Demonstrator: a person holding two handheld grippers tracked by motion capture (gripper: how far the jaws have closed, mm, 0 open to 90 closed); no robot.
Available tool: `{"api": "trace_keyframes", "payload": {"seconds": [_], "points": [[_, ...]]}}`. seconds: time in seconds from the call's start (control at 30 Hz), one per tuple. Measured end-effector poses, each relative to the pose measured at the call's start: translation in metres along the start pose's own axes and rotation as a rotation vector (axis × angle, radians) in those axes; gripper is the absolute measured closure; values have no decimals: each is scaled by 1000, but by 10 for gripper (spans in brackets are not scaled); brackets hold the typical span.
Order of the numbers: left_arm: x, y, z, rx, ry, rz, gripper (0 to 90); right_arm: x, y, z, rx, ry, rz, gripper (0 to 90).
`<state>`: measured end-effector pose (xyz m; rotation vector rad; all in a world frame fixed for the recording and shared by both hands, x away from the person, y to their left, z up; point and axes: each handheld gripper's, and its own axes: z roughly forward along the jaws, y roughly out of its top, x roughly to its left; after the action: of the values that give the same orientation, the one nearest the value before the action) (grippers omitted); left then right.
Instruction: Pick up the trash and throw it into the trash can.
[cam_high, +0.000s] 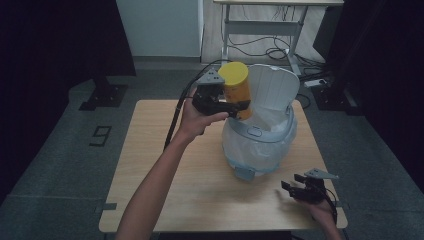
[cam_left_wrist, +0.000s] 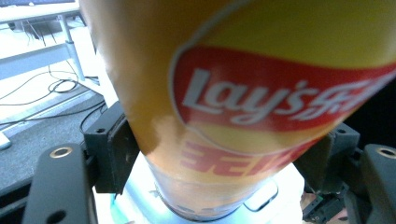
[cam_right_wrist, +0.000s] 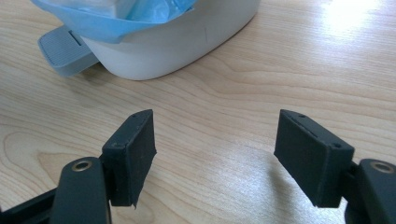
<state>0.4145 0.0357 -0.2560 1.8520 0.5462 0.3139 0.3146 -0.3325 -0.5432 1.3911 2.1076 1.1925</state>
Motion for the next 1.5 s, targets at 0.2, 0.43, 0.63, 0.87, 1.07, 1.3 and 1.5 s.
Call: {"api": "trace_keyframes", "payload": {"seconds": [0.2, 0.43, 0.63, 0.87, 1.07, 1.3, 1.5], "points": [[-2, 8, 9, 12, -1, 19, 238, -2, 0, 0, 1, -2, 5, 281], [-2, 10, 19, 20, -13, 18, 238, -2, 0, -1, 4, -2, 9, 281], [-1, 14, 29, 28, -23, 17, 238, -3, -1, -2, 1, -4, 10, 281], [-2, 18, 43, 43, -33, 21, 238, -4, -1, -1, 4, -5, 12, 281], [-4, 21, 54, 47, -44, 21, 238, -4, -1, -1, 3, -5, 13, 281], [-6, 24, 63, 50, -54, 22, 238, -5, -1, -2, 2, -5, 15, 281], [-6, 27, 70, 62, -38, 4, 231, -3, -2, -1, 12, 0, 5, 281]]}}
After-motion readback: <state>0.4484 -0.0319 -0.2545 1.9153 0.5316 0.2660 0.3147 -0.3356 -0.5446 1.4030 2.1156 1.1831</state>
